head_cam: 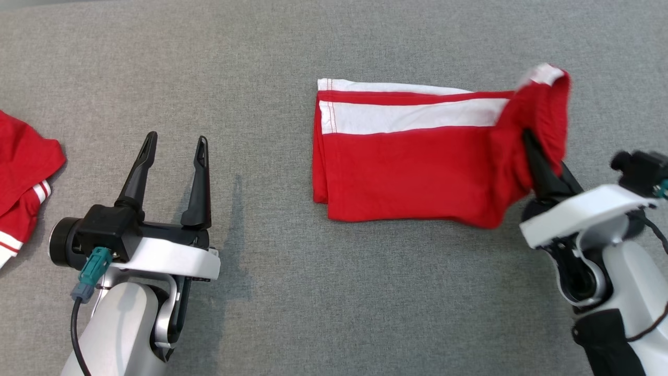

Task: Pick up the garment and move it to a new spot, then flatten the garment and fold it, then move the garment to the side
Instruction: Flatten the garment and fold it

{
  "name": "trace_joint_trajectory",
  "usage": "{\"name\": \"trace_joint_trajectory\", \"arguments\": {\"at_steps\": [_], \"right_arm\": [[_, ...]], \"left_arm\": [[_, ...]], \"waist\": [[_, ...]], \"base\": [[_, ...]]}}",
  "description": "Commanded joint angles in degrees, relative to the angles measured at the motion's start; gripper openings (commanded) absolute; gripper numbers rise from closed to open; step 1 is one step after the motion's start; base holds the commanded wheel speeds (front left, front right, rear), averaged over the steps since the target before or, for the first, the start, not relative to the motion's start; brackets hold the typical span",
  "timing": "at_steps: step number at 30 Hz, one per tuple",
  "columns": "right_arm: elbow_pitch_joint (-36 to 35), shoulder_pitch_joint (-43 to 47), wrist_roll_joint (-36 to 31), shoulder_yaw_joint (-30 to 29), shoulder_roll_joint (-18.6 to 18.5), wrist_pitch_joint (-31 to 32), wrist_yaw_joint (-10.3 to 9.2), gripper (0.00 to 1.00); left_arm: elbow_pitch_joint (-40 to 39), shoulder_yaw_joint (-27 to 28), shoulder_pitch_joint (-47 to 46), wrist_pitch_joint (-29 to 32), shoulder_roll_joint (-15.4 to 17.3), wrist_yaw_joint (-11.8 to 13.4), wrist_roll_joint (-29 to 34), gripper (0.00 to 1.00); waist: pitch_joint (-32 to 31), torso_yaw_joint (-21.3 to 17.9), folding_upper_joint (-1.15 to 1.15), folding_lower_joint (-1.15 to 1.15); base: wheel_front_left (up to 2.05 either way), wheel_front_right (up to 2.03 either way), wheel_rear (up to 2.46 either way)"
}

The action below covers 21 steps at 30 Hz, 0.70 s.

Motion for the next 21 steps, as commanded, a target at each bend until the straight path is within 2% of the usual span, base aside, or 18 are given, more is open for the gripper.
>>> {"name": "trace_joint_trajectory", "arguments": {"at_steps": [1, 7, 11, 15, 16, 17, 18, 21], "right_arm": [[-1.57, -0.85, -0.04, 0.78, 0.21, 0.78, 0.01, 0.00], [-6.78, -4.49, -2.86, 6.73, 3.21, 4.58, 0.01, 0.00], [-4.68, -6.14, -6.82, 11.07, 4.51, 5.84, 0.01, 0.00], [0.01, -7.44, -10.67, 13.01, 5.24, 4.75, 0.01, 0.00], [1.14, -7.80, -11.53, 13.11, 5.50, 4.00, 0.01, 0.28], [2.36, -8.09, -12.26, 13.35, 5.73, 3.54, 0.01, 0.52], [3.36, -8.28, -12.62, 13.90, 6.01, 3.05, 0.01, 1.00], [4.82, -9.11, -13.01, 16.34, 6.44, 1.70, 0.01, 1.00]], "left_arm": [[0.02, 0.03, 0.10, -0.13, 0.39, -0.13, 0.25, 1.00], [0.02, -0.61, -0.67, -0.06, 0.09, -0.34, 0.03, 1.00], [0.32, -0.98, -1.05, -0.09, -0.60, -0.40, -0.28, 1.00], [0.51, -1.25, -1.21, -0.14, -1.24, -0.67, -0.57, 1.00], [0.57, -1.34, -1.26, -0.15, -1.44, -0.79, -0.56, 1.00], [0.62, -1.44, -1.29, -0.16, -1.63, -0.84, -0.54, 1.00], [0.69, -1.43, -1.29, -0.18, -1.75, -0.86, -0.51, 1.00], [0.76, -1.32, -1.32, -0.21, -2.04, -0.94, -0.31, 1.00]], "waist": [[-0.03, 0.00, 0.00, 0.00], [0.17, 1.15, 0.00, 0.00], [0.46, 2.84, 0.00, 0.00], [0.89, 4.34, 0.00, 0.00], [1.03, 4.66, 0.00, 0.00], [1.16, 4.90, 0.00, 0.00], [1.27, 5.07, 0.00, 0.00], [1.64, 5.27, 0.00, 0.00]], "base": [[0.00, 0.00, 0.00], [0.00, 0.00, 0.00], [0.00, 0.00, 0.00], [0.00, 0.00, 0.00], [0.00, 0.00, 0.00], [0.00, 0.00, 0.00], [0.00, 0.00, 0.00], [0.00, 0.00, 0.00]]}}
